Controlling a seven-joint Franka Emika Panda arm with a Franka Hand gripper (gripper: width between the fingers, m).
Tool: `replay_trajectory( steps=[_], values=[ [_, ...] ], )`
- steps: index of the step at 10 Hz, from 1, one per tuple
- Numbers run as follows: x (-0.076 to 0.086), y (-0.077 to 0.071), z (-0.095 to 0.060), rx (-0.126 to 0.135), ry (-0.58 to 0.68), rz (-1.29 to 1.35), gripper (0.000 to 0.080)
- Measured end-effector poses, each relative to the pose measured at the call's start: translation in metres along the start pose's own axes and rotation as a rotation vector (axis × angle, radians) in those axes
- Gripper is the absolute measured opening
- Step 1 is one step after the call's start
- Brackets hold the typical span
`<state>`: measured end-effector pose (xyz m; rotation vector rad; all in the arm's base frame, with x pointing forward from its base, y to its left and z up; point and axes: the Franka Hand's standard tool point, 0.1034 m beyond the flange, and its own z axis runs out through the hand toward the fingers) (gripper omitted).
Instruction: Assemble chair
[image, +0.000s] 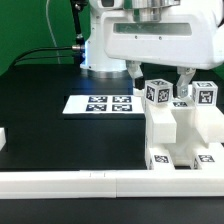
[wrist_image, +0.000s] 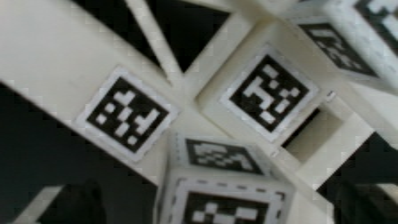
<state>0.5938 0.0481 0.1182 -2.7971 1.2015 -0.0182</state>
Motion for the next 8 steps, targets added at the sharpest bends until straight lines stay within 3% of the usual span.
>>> replay_trajectory(
  steps=[2,3,8],
  values=[
    [0.0002,-0.0030,-0.0021,-0.043,0.028,-0.427,0.0649],
    [-0.0012,-0.0064,-0.0022,-0.047,0.026,-0.608,0.0649],
    [0.0021,-0.0044,-0.0046,-0.075,0.023,-0.990,0.0649]
  ],
)
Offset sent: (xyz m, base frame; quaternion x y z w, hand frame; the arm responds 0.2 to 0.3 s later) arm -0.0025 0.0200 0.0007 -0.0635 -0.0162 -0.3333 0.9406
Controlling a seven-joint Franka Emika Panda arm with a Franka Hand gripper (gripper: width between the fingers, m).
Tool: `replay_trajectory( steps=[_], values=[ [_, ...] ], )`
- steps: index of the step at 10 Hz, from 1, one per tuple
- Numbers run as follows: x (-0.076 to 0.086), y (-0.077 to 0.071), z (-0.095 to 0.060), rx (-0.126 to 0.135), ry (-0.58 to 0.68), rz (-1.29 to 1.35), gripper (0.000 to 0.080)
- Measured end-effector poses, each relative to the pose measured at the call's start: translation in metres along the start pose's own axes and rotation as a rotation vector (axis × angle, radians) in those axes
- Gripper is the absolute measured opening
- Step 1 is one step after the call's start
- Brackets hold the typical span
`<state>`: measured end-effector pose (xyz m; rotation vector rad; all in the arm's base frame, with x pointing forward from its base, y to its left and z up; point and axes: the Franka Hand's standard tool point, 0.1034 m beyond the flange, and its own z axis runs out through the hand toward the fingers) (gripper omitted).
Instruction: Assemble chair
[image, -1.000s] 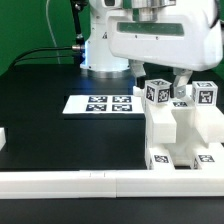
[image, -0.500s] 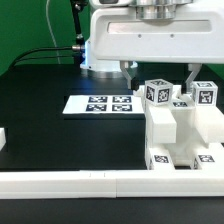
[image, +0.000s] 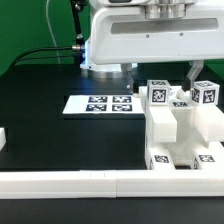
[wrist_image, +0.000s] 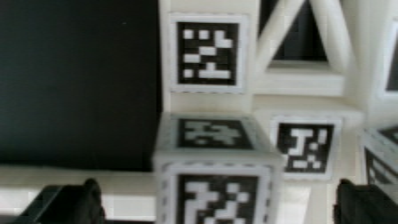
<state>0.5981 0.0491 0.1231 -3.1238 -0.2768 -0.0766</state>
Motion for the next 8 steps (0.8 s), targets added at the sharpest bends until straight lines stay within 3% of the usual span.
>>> replay_trajectory(
  steps=[2,4,5,6,8],
  values=[
    [-0.0011,0.0089,0.0008,-0.001,0.000,-0.029,0.0649],
    [-0.0010,0.0074,0.0010,-0.001,0.000,0.011,0.0398],
    [-0.0010,0.0075,0.0010,-0.001,0.000,0.033,0.0398],
    [-0.0009,0.0075,0.0010,0.000,0.001,0.086,0.0282],
    [-0.0009,0.0075,0.0011,0.001,0.000,0.244,0.0282]
  ],
)
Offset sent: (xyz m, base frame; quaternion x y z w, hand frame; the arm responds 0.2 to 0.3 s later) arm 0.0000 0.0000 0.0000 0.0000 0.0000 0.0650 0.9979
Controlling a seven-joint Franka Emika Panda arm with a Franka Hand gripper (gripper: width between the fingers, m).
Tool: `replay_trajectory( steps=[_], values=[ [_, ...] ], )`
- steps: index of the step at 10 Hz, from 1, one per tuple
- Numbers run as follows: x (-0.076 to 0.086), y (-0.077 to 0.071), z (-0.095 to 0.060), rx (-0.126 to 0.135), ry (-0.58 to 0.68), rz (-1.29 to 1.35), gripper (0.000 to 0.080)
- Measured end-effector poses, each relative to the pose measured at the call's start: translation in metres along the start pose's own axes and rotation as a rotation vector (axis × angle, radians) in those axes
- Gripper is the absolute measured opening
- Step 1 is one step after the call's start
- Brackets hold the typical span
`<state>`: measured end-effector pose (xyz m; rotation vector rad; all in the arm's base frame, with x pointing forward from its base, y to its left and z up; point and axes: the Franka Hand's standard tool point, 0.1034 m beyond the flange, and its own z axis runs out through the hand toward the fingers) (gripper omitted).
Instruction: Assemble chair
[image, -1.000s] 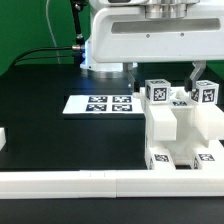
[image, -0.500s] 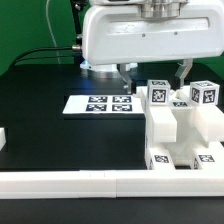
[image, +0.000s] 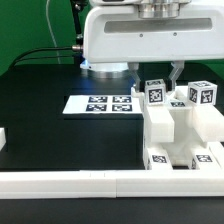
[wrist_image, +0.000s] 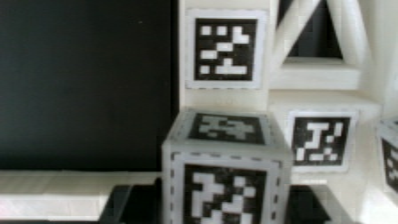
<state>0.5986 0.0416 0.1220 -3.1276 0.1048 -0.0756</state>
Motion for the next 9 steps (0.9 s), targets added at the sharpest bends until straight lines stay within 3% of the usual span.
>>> replay_trajectory(
  steps=[3,5,7,9],
  values=[
    [-0.0005,0.0009,0.0011,0.003,0.000,0.423,0.0282],
    [-0.0007,0.0019,0.0005,0.030,-0.008,0.798,0.0282],
    [-0.0034,0.0031,0.0009,0.045,-0.009,1.019,0.0282],
    [-0.0053,0.0037,0.0010,0.041,-0.015,1.172,0.0282]
  ],
)
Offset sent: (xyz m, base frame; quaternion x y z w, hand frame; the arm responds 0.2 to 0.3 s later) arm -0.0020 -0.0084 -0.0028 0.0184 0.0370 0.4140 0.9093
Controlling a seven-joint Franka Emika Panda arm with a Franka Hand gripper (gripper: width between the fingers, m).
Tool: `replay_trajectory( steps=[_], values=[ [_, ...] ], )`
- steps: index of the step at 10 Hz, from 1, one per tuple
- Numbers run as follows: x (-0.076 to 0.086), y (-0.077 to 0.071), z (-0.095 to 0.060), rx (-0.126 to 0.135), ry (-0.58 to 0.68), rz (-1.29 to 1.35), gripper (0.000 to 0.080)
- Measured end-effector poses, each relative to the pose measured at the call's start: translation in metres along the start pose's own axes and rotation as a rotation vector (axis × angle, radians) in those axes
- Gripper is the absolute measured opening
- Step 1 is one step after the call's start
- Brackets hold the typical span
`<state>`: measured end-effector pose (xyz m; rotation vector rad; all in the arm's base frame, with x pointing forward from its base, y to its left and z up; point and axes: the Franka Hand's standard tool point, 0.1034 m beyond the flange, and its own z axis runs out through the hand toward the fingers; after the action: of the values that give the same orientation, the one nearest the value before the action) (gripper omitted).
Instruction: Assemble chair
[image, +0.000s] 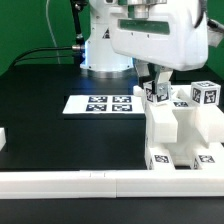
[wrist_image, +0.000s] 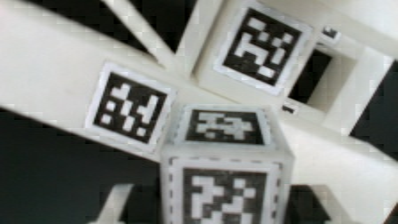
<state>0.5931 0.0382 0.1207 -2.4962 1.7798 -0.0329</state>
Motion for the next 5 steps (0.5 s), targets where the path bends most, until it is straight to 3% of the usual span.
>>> replay_trajectory(
  steps=[1,2,3,4,5],
  values=[
    [0.0002,0.0003,0.0003,-0.001,0.000,-0.001,0.0282],
    [0.0002,0.0003,0.0009,-0.001,0.000,-0.019,0.0362],
    [-0.0001,0.0010,0.0007,-0.009,-0.003,-0.106,0.0545],
    [-0.0006,0.0017,-0.0004,-0.022,-0.017,-0.246,0.0545],
    [0.0031,0.0023,-0.0014,-0.022,-0.023,-0.436,0.0631]
  ],
)
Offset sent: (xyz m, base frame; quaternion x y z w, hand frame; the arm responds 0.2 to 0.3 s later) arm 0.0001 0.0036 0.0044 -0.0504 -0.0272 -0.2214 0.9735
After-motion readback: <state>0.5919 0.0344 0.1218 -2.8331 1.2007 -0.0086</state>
